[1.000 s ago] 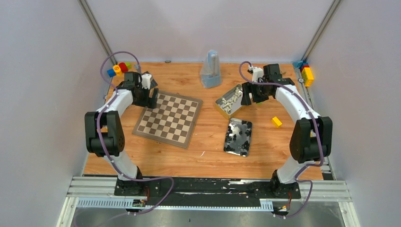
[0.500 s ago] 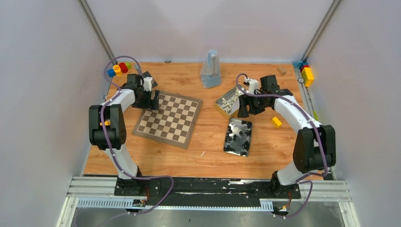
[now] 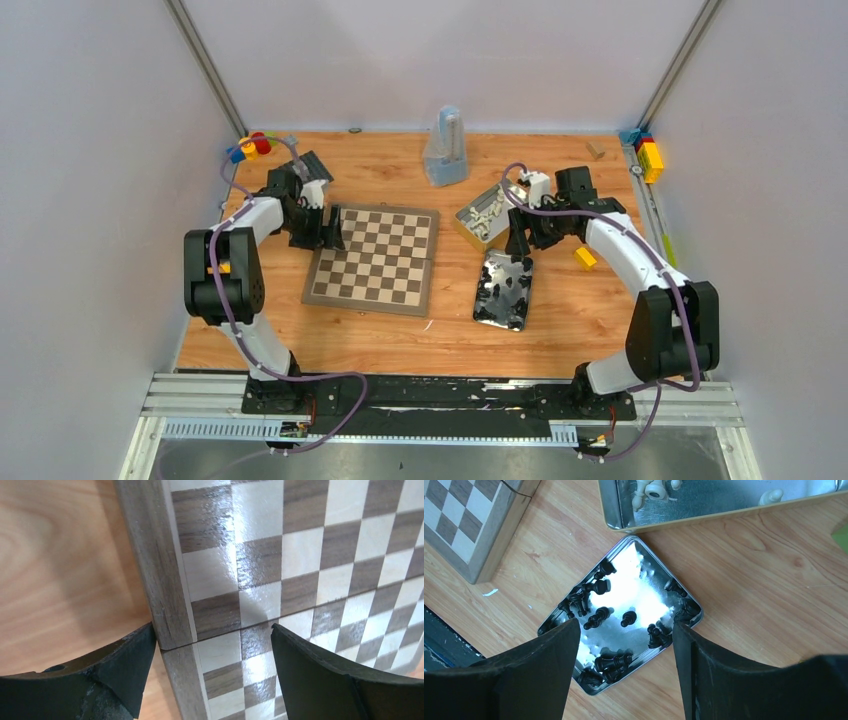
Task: Set up the chess pieces on the board
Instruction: Move the chessboard to the center of the board.
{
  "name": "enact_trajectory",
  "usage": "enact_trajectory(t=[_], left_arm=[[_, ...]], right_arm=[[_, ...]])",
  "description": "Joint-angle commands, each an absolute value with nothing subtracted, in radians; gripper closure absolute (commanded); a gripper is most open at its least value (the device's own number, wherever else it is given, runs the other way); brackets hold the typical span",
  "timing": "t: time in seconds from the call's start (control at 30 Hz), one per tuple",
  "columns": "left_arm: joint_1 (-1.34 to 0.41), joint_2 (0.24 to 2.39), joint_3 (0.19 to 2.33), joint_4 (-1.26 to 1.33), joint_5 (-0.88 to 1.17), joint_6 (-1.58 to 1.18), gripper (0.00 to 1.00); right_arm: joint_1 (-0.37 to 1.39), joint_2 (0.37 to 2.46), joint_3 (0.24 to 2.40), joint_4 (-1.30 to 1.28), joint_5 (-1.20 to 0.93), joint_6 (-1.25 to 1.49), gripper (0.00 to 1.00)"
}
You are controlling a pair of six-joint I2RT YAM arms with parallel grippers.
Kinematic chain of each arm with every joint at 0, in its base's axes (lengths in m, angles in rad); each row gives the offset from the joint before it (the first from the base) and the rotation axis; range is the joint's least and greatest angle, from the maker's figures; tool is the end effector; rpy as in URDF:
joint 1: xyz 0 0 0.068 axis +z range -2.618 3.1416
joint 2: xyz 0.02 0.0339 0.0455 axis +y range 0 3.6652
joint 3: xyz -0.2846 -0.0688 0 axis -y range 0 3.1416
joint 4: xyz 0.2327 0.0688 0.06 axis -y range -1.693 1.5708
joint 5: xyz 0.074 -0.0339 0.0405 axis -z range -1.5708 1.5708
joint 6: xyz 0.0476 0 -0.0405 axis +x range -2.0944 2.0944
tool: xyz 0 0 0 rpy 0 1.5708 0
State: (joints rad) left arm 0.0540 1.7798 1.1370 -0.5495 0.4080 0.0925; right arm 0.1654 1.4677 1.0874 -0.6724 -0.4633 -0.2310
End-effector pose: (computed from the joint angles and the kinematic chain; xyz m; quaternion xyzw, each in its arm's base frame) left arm 0.3453 -0.0003 0.1911 0.0566 0.9609 -0.1850 0.1983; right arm 0.2794 0.0682 0.2646 -0.2429 0.9108 0.2136 0.2565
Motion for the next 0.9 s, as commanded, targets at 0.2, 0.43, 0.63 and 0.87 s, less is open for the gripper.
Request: enact_trajectory(t=[0.2,0.43,0.63,0.87], left_arm=[[-0.057,1.634,1.046,-0.664,0.485,0.131,0.08],[-0.056,1.602,1.065,-0.617,0.371,0.115,0.00],[-0.055,1.646,1.126,-0.582,0.338,0.086,0.00],[-0.057,1.714,1.165,-0.506,0.381,0.041,0.00]], right_arm=[[0.266,1.480,1.126,-0.647,-0.573,-0.276,0.31],[0.457,1.653,1.233,-0.628,-0.541,-0.256,0.25],[0.492,1.817,1.343,-0.613,-0.518,-0.197,0.21],[0.494,1.919,1.406,-0.589,-0.486,-0.187,0.20]])
